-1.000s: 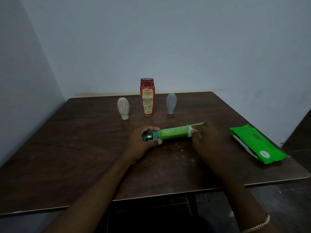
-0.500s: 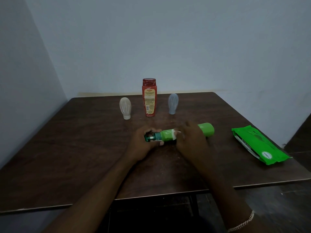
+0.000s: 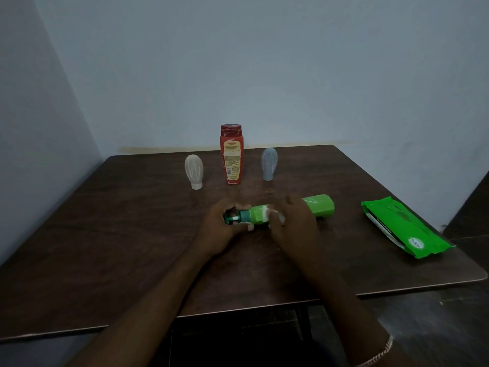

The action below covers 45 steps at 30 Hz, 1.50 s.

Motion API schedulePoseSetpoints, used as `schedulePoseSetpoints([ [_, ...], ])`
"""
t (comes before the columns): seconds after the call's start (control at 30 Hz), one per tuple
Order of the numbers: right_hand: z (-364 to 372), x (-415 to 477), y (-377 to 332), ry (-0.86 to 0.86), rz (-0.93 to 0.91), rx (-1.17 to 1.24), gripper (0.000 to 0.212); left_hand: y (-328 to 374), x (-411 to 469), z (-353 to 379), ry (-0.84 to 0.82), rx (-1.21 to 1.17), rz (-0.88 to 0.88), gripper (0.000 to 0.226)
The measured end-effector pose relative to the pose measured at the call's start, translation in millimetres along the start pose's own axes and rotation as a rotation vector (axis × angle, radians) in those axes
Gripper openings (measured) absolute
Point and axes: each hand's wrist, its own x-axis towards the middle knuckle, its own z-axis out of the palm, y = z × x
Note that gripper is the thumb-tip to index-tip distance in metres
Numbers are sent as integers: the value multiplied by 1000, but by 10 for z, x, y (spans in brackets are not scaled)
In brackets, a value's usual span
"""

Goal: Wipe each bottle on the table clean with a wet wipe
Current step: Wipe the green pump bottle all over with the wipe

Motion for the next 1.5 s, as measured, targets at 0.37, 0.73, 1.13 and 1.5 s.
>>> schedulePoseSetpoints([
  [0.37, -371, 93, 848, 183, 310, -124, 11, -36, 11, 4, 20, -22, 5, 44],
  [0.73, -346, 77, 866, 53, 174, -67, 17, -65, 20, 1, 21, -65, -12, 44],
  [1.13, -541, 106, 1053, 72, 254, -55, 18, -18, 16, -9, -41, -88, -49, 45],
  [1.5, -410, 119, 760, -54, 162, -55, 18, -49, 37, -49, -20, -165, -116, 26],
])
